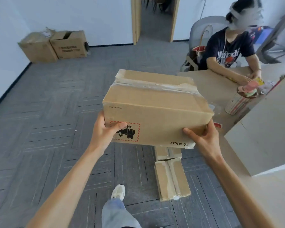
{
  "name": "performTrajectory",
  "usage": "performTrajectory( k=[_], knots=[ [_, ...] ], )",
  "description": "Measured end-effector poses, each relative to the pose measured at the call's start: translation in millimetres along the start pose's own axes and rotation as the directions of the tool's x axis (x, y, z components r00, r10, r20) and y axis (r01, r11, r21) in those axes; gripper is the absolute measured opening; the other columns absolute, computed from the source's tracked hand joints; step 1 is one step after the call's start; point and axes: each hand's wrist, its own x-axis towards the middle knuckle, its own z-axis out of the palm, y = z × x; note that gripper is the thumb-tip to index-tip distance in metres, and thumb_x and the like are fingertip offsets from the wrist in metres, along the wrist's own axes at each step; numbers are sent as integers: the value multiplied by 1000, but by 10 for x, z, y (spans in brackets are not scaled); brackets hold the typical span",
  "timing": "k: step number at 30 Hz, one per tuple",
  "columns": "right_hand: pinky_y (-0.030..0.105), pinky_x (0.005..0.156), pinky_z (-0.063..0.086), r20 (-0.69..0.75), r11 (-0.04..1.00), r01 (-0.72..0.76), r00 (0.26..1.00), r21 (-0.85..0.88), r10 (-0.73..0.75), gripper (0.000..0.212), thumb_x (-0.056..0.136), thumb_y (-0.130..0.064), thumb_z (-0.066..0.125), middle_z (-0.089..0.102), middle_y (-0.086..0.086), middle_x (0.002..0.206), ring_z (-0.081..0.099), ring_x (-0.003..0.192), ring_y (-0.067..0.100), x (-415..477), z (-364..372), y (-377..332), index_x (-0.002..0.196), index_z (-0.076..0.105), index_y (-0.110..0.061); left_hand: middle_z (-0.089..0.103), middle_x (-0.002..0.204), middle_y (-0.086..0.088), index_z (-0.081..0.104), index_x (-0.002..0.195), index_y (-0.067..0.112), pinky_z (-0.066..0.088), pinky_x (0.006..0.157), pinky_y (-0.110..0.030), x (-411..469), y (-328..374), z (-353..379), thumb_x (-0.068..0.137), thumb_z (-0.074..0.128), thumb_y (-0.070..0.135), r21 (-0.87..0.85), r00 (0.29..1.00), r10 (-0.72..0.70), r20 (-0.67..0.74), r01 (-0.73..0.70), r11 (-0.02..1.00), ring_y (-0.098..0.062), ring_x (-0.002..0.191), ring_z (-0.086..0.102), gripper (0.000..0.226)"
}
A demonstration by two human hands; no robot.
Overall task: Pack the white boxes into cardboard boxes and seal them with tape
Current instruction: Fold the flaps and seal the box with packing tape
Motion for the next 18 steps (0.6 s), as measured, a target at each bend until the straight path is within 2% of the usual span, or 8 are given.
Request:
performTrajectory(
  k=[2,4,6,8,11,13,16,18],
  knots=[
    [31,84,56,-113,998,-50,993,-36,46,56,78,-12,81,66,-18,106,60,102,9,-7,115,34,123,53,-28,69,109,7,52,122,19,51,81,-29,432,-86,34,74,82,14,-7,992,-6,123,7,1000,-1,95,65,56],
    [34,85,57,-274,993,-103,958,-60,83,53,78,-11,80,66,-14,104,61,98,7,-10,264,9,120,53,-28,69,109,8,53,120,20,51,87,-36,893,-157,89,73,83,16,6,959,-21,282,20,1000,-4,99,65,56],
    [36,85,56,-348,987,-143,931,-70,110,51,78,-11,81,66,-11,104,61,92,3,-93,372,-56,118,53,-27,69,111,6,53,119,22,51,92,-43,1121,-206,131,71,85,22,13,928,-31,371,29,1000,-9,104,65,58],
    [36,82,57,-453,982,-175,883,-75,123,52,76,-16,83,66,-13,102,61,90,2,-188,506,-113,115,54,-33,69,112,4,52,120,22,52,93,-45,1394,-222,185,65,86,32,24,866,-38,498,31,999,-11,105,64,65],
    [28,77,58,-581,979,-197,803,-53,130,50,69,-31,81,67,-19,101,62,92,3,-476,741,-197,108,54,-46,69,111,3,51,121,17,54,90,-49,1628,-216,283,58,86,41,40,761,-50,647,31,999,-13,104,66,76],
    [26,77,59,-652,977,-211,746,-42,133,52,68,-31,84,68,-18,101,63,94,3,-687,879,-243,105,54,-52,70,111,2,51,122,18,55,87,-51,1677,-221,348,55,87,45,43,687,-43,726,16,999,-15,103,66,80],
    [28,79,58,-749,973,-229,648,-18,139,59,66,-35,89,68,-13,104,64,100,9,-978,1077,-301,109,53,-53,70,111,2,51,124,19,55,87,-53,1675,-244,449,58,89,44,62,579,-41,814,-16,998,-15,104,67,80],
    [26,78,57,-794,972,-236,593,-10,136,62,64,-40,85,68,-16,104,64,98,5,-1161,1206,-308,116,53,-49,68,115,1,51,126,18,54,90,-50,1666,-281,501,60,89,40,46,505,-14,863,-52,998,-16,107,65,79]
  ],
)
